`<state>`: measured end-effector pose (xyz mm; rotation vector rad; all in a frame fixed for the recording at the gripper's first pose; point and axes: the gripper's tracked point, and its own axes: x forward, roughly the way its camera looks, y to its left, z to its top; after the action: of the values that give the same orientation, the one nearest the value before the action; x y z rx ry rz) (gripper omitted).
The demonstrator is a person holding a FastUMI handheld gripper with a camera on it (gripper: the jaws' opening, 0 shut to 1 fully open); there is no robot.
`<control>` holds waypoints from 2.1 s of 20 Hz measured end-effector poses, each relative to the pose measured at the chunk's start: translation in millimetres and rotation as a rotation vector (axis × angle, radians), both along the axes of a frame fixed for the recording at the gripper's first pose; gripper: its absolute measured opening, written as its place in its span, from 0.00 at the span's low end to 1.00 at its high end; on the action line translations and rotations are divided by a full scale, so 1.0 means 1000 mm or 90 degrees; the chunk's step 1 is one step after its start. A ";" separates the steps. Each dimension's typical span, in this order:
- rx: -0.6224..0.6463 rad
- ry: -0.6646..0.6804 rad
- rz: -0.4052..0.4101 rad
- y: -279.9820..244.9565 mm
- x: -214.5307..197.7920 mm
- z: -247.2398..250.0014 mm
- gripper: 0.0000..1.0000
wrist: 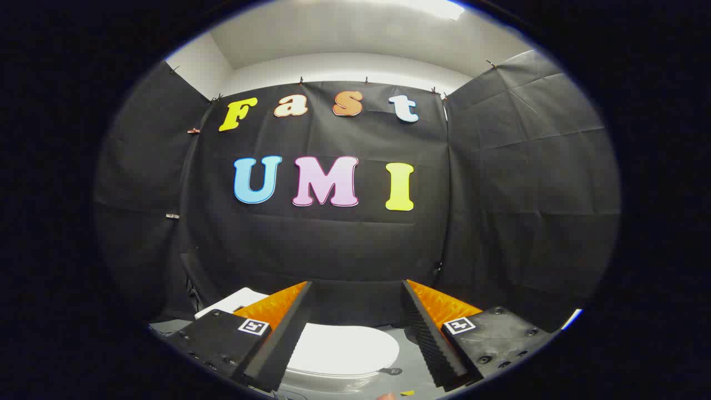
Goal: Open the toilet lid.
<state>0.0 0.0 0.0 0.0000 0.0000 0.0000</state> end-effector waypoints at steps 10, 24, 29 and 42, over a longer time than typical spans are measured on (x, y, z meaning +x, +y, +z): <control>0.004 -0.010 -0.007 -0.001 0.002 0.002 0.98; 0.004 -0.034 -0.007 -0.004 0.012 -0.006 0.98; -0.033 -0.034 -0.012 -0.013 0.025 -0.035 0.98; -0.059 -0.040 0.039 -0.025 0.050 -0.129 0.98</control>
<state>50.4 -25.4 -129.5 -0.0930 -0.0630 0.0608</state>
